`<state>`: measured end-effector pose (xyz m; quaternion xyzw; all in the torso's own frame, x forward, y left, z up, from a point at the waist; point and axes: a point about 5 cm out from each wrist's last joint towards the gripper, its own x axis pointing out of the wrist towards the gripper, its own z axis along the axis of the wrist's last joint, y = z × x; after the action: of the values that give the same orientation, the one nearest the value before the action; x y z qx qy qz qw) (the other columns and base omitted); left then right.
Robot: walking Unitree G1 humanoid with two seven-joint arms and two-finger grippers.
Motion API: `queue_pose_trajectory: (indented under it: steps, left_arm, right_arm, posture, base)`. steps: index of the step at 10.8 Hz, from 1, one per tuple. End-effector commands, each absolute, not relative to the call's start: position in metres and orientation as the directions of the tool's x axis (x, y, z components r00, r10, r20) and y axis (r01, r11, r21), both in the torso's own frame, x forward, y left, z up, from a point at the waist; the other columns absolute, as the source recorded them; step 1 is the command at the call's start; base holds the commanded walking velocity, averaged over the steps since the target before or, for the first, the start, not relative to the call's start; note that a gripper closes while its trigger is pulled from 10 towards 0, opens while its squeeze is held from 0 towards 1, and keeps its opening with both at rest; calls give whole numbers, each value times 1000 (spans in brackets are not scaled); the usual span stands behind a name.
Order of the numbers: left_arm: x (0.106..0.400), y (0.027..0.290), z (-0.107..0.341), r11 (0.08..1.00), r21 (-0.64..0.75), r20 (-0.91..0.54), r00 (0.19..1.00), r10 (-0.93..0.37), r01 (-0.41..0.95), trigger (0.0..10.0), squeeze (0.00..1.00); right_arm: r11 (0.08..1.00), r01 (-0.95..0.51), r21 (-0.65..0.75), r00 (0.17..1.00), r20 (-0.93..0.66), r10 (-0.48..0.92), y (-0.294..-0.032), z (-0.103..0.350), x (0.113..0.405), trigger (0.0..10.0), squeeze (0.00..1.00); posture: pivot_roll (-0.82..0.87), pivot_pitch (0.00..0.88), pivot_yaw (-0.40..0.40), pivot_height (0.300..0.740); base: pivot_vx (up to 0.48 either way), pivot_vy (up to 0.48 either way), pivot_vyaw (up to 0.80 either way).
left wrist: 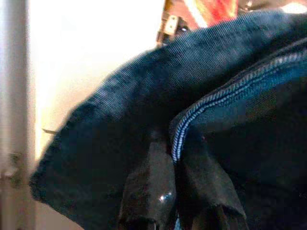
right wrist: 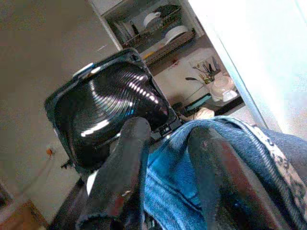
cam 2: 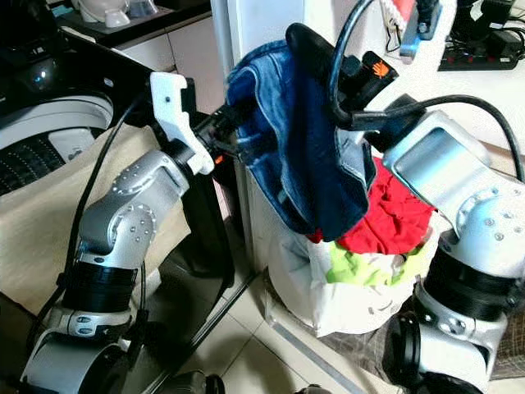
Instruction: Clothes washing
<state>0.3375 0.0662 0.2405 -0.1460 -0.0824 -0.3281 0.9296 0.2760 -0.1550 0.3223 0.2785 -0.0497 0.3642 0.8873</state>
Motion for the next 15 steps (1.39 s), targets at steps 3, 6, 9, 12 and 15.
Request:
queue_pose_trajectory:
  steps: [3, 6, 9, 12, 15]
  left_arm:
    - [372, 135, 320, 932, -25, 412, 853, -321, 362, 0, 0]
    - [356, 211, 473, 940, 294, 722, 685, -98, -175, 0, 0]
    - [377, 235, 453, 764, 559, 542, 839, -44, -322, 0, 0]
    - [405, 276, 324, 716, 695, -25, 994, 103, -57, 10000, 651]
    - [392, 310, 318, 614, 789, -151, 960, 237, -28, 10000, 1000]
  right_arm:
    - [645, -705, 294, 708, 247, 662, -158, 321, 260, 10000, 0]
    - [657, -707, 263, 707, 226, 670, -151, 316, 263, 10000, 0]
    - [652, -728, 211, 685, 187, 704, -131, 306, 263, 10000, 0]
    - [631, -753, 185, 644, 17, 764, -99, 268, 258, 10000, 0]
    - [593, -794, 135, 585, -96, 805, -91, 249, 247, 10000, 0]
  posture:
    - [-67, 0, 93, 740]
    - [-47, 0, 98, 740]
    - [-45, 0, 102, 740]
    - [-47, 0, 97, 740]
    - [-42, 0, 92, 740]
  base:
    - [0, 0, 0]
    - [0, 0, 0]
    - [0, 0, 0]
    - [0, 0, 0]
    - [0, 0, 0]
